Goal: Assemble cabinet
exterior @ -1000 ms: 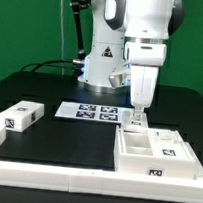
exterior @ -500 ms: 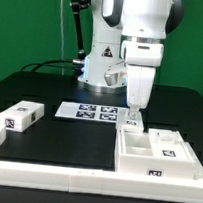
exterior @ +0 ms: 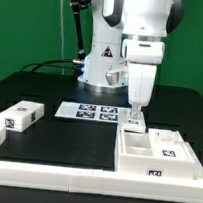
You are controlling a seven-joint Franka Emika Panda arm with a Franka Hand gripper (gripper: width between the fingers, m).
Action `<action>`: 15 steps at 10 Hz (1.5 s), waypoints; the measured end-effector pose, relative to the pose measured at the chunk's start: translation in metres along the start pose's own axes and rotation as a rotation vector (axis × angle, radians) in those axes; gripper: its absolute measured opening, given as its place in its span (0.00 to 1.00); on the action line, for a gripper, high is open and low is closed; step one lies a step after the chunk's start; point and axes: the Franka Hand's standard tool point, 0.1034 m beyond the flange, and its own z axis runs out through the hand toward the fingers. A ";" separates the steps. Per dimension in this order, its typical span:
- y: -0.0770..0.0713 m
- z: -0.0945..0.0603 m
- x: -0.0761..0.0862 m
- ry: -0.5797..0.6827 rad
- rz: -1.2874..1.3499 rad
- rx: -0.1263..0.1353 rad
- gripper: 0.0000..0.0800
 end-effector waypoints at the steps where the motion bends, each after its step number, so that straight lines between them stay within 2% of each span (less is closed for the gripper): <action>1: 0.000 0.001 0.001 0.008 0.000 -0.011 0.09; 4: 0.001 0.001 -0.001 0.006 -0.001 -0.008 0.09; 6: 0.001 0.001 -0.008 -0.018 -0.003 0.030 0.09; 8: 0.001 0.001 -0.009 -0.025 -0.002 0.041 0.09; 11: 0.001 0.001 -0.008 -0.020 -0.005 0.034 0.09; 13: -0.001 0.003 -0.003 0.005 -0.002 -0.002 0.09; 15: -0.002 0.004 -0.004 0.004 -0.015 0.003 0.09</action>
Offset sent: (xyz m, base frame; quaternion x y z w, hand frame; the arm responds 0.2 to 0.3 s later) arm 0.0066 -0.0052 0.0016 -0.0080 -0.0033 -0.0170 0.9998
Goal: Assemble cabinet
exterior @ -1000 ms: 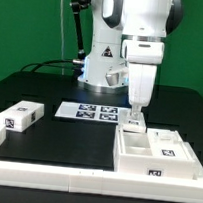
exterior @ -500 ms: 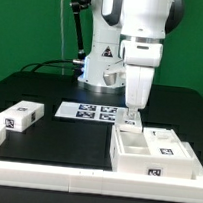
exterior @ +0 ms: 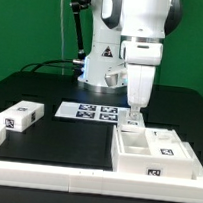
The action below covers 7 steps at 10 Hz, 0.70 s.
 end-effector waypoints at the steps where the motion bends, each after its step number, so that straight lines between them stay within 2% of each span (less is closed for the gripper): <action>1: 0.002 0.000 -0.002 -0.003 -0.045 0.003 0.09; 3: 0.001 -0.001 -0.004 -0.015 -0.060 0.026 0.09; 7: 0.002 -0.001 -0.005 -0.018 -0.056 0.027 0.09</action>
Offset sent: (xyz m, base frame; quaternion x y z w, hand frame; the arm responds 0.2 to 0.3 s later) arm 0.0160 -0.0044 0.0035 0.0115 -0.0109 -0.0381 0.9991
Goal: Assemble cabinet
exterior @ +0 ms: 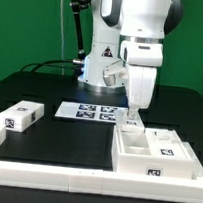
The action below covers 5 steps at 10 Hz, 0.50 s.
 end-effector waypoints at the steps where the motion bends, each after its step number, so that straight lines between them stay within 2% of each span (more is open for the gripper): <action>1: 0.001 0.000 -0.001 -0.004 0.000 0.009 0.09; 2: 0.003 -0.002 -0.003 -0.017 -0.001 0.029 0.09; 3: 0.014 -0.006 -0.003 -0.021 0.001 0.022 0.09; 5: 0.018 -0.006 -0.005 -0.022 0.002 0.021 0.09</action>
Offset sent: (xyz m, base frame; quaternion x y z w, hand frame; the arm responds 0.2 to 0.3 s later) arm 0.0228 0.0029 0.0097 0.0014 -0.0026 0.0038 1.0000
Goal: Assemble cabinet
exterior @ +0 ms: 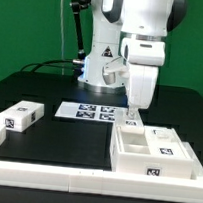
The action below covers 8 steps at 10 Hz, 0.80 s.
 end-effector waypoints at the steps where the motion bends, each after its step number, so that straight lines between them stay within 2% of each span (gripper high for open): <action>1: 0.000 0.002 -0.002 0.001 0.000 0.004 0.09; 2: -0.002 0.004 -0.002 0.002 0.002 0.006 0.09; 3: -0.002 0.004 0.000 0.013 0.006 -0.017 0.09; 6: -0.004 0.006 0.000 0.014 0.006 -0.012 0.09; 7: -0.001 0.007 0.000 0.019 0.002 -0.020 0.09; 8: 0.008 0.006 0.001 0.018 0.003 -0.022 0.09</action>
Offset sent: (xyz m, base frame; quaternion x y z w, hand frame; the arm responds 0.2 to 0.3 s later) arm 0.0000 0.0000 0.0000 0.0000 0.0000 0.0000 1.0000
